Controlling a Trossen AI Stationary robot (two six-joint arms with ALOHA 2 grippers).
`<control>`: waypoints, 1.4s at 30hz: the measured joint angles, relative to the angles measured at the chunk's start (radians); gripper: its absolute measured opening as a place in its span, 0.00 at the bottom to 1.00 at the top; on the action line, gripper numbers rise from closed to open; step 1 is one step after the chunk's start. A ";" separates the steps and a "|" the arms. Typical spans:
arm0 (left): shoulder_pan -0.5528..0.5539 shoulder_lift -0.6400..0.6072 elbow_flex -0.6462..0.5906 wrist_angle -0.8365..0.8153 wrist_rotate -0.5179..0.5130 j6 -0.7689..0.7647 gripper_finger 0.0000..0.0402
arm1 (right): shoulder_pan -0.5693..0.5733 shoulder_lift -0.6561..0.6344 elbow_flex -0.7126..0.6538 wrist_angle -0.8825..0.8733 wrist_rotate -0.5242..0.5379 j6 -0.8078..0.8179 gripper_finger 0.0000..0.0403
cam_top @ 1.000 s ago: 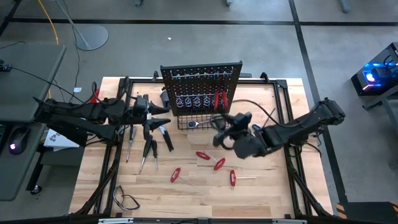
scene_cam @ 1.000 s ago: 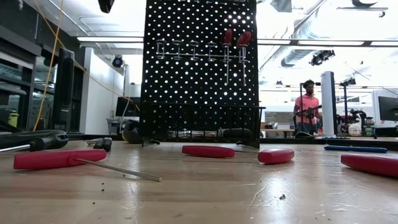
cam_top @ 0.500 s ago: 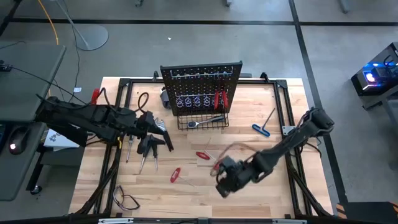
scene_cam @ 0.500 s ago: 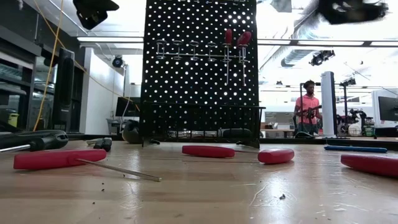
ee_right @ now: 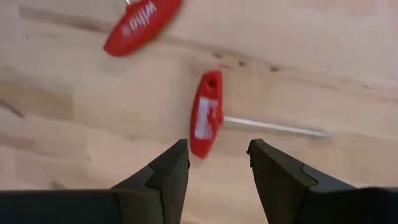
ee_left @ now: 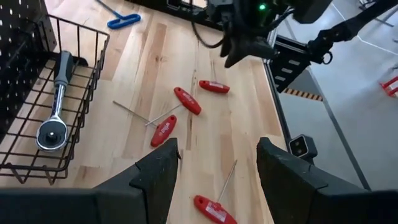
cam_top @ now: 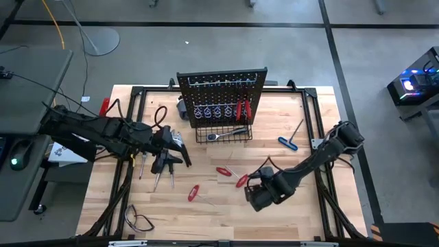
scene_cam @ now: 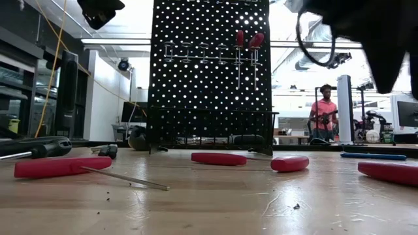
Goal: Hang tools onto peg board
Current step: Hang the red allen wrench on the peg board
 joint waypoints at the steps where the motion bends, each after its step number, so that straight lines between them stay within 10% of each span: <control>1: -0.002 0.000 0.000 -0.002 0.005 0.000 0.50 | -0.009 0.004 0.000 0.008 -0.001 -0.017 0.40; 42: -0.024 0.005 0.000 0.024 -0.060 -0.144 0.50 | -0.039 0.263 0.002 0.096 -0.237 -0.274 0.40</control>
